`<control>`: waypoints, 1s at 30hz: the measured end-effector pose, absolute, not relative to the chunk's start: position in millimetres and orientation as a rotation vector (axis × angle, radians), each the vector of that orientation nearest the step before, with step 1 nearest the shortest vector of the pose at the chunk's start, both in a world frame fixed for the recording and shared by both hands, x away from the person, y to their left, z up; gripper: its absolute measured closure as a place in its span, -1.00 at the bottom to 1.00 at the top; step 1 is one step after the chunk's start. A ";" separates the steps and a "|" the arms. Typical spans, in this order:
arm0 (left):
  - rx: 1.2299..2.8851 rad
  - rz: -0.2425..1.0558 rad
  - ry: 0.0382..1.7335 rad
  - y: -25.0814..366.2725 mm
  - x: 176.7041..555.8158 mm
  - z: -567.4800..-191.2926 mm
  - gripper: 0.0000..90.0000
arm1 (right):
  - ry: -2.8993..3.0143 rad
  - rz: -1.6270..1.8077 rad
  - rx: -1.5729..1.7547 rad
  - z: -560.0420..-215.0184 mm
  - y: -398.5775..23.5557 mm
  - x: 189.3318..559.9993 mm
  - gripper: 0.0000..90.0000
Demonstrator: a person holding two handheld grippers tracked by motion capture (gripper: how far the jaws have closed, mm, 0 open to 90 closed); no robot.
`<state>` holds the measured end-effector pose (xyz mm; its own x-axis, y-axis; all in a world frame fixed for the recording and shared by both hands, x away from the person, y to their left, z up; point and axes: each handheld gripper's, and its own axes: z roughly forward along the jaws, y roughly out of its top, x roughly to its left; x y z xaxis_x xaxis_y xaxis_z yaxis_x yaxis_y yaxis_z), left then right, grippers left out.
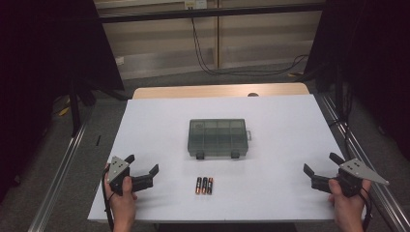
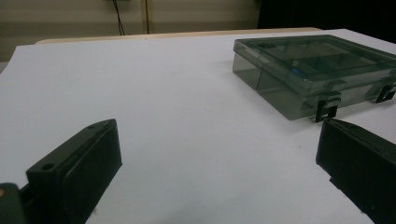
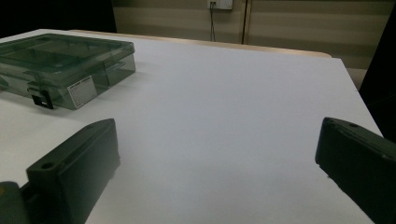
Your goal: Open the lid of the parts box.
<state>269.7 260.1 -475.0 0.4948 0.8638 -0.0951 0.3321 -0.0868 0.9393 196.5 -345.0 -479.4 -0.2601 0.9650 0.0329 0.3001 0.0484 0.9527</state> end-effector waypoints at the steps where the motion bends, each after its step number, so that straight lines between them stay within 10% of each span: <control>1: 1.660 0.619 1.033 261.0 269.1 -473.6 -1.00 | 1.645 1.234 1.294 -479.2 -344.9 196.5 -1.00; 30: 1.713 0.531 0.927 205.6 292.0 -437.1 -1.00 | 1.651 1.311 1.287 -434.2 -322.6 224.4 -1.00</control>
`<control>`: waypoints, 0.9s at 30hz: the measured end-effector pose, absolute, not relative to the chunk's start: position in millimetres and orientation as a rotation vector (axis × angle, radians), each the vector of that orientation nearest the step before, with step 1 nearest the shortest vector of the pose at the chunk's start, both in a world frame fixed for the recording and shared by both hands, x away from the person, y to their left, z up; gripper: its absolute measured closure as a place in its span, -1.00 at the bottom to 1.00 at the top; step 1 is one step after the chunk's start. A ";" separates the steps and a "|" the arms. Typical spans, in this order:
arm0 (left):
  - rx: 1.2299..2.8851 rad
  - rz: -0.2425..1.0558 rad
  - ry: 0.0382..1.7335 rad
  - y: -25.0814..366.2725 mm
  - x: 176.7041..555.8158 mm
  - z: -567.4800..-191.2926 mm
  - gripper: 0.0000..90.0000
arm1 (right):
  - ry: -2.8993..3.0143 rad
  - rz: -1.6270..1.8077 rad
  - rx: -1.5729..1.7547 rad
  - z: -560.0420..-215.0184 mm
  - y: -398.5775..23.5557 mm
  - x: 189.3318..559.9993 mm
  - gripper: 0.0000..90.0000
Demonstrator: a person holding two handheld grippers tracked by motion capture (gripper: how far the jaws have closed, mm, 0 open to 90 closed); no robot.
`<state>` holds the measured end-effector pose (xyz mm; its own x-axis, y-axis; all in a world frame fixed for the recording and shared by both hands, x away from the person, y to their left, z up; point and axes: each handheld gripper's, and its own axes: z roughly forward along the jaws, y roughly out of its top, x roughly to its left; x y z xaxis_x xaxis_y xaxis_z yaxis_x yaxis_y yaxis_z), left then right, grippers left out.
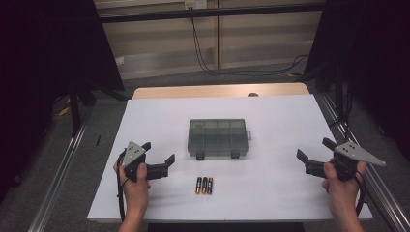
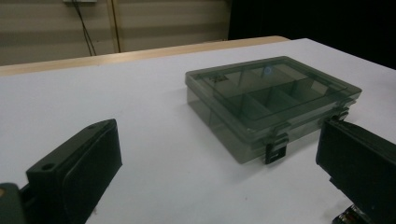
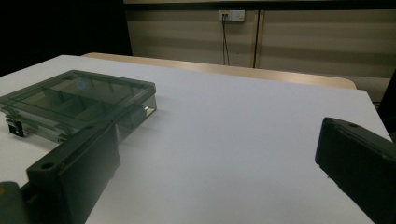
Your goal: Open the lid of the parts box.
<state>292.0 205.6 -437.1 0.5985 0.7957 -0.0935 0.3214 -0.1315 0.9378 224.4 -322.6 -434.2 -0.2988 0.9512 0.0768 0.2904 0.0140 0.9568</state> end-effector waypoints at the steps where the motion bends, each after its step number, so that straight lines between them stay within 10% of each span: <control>1: 1.721 0.527 0.918 203.8 293.3 -435.2 -1.00 | 1.648 1.316 1.285 -433.2 -321.0 226.4 -1.00; 27: 1.684 0.495 0.908 178.3 332.9 -417.3 -0.98 | 1.735 1.390 1.250 -412.1 -270.7 280.7 -0.97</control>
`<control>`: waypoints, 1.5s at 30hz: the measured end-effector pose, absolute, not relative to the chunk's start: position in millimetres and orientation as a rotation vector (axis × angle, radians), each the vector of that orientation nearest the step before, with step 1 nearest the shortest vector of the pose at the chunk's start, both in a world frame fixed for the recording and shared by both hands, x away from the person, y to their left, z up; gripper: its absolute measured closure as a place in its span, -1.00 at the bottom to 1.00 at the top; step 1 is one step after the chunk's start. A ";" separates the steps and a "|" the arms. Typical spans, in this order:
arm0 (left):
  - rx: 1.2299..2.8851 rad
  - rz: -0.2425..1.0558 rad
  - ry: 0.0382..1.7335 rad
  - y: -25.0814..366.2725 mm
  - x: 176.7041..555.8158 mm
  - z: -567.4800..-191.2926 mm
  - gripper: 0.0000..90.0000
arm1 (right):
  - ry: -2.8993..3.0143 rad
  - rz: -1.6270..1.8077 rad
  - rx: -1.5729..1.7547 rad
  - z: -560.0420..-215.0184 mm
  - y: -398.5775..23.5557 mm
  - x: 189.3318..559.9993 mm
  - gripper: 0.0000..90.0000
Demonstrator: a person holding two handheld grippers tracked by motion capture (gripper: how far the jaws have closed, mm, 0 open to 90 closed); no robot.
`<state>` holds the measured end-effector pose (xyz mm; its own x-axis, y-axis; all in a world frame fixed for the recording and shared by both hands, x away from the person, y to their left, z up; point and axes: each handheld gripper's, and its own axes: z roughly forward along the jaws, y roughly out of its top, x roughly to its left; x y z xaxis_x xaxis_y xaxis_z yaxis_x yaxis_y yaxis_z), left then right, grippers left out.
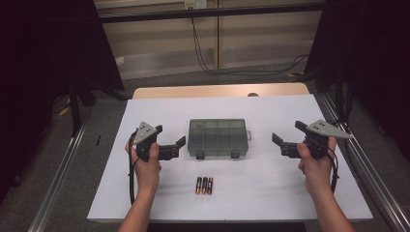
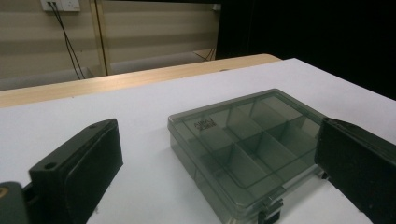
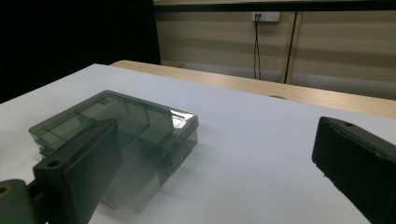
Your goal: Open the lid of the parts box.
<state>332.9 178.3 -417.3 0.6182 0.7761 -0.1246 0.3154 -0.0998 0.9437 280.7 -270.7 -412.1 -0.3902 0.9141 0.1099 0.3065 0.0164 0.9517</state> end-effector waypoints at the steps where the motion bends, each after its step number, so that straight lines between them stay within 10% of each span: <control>1: 1.680 0.492 0.912 177.4 333.9 -417.4 -0.98 | 1.735 1.390 1.250 -412.1 -270.7 280.7 -0.97; 6: 1.660 0.477 0.929 172.5 338.5 -420.3 -0.97 | 1.732 1.419 1.260 -409.6 -262.4 289.8 -0.86; 14: 1.682 0.453 0.970 163.5 340.4 -424.1 -0.60 | 1.775 1.423 1.251 -412.5 -244.4 296.6 -0.03; 17: 1.687 0.433 0.991 159.7 338.4 -428.5 -0.01 | 1.816 1.410 1.196 -420.9 -234.9 295.4 0.58; 23: 1.739 0.396 0.999 154.9 332.8 -437.9 0.63 | 1.955 1.425 1.150 -433.9 -224.2 293.9 1.00; 29: 1.775 0.358 0.998 158.1 330.5 -447.9 0.99 | 2.025 1.411 1.143 -440.7 -223.0 294.2 1.00; 45: 1.841 0.331 1.071 160.8 333.9 -467.9 1.00 | 2.149 1.274 1.184 -469.5 -217.9 296.9 1.00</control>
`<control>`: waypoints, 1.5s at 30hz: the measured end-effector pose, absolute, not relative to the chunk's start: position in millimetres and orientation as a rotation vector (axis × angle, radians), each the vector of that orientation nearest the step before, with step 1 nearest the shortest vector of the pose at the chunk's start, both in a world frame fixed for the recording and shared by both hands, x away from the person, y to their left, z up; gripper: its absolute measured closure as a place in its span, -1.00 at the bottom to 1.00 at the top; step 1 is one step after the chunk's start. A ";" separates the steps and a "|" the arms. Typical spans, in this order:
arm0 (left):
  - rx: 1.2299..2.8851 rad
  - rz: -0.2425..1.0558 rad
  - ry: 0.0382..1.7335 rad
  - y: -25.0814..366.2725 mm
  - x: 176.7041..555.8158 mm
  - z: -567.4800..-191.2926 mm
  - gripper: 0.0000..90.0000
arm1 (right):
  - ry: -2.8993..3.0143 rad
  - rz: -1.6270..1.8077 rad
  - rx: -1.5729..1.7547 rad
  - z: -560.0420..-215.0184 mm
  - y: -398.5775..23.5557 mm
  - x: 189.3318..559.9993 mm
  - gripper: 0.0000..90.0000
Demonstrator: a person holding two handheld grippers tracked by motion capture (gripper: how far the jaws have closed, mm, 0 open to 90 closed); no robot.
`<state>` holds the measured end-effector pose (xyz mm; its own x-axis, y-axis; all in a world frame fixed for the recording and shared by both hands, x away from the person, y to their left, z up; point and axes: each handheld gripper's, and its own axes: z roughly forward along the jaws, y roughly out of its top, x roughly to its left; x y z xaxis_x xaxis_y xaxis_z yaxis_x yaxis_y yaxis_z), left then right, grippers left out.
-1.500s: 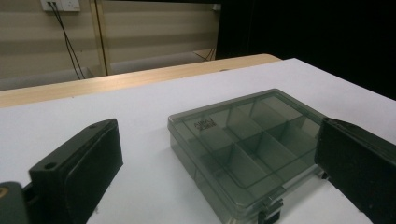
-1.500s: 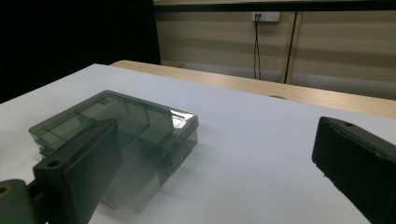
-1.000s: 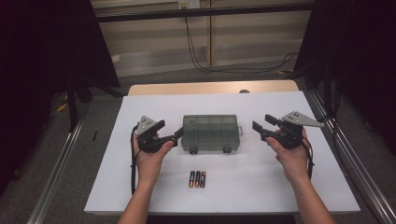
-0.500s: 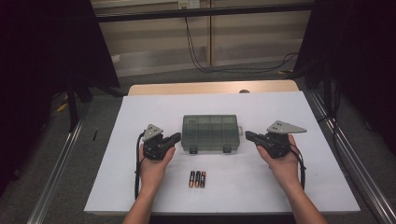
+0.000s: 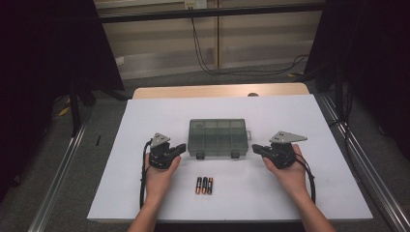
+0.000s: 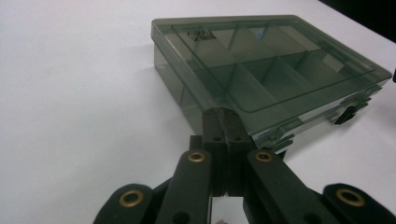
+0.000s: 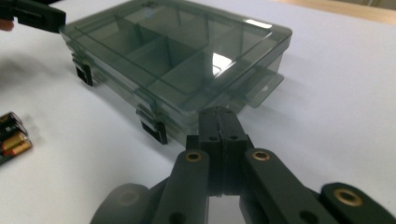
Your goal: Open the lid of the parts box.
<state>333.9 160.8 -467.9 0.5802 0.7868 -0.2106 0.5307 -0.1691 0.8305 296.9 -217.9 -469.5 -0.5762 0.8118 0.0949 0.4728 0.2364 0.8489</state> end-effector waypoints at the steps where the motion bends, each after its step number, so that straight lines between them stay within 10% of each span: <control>1: 1.844 0.327 1.075 160.5 334.0 -468.8 1.00 | 2.149 1.274 1.184 -469.5 -217.9 296.9 1.00; 45: 1.861 0.317 1.061 156.4 333.4 -473.6 1.00 | 2.126 1.317 1.163 -468.1 -206.4 297.7 1.00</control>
<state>333.4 156.4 -473.6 0.5918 0.7784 -0.2095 0.5359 -0.1858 0.8236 297.7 -206.4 -468.1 -0.5846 0.8052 0.0994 0.4477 0.2180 0.8672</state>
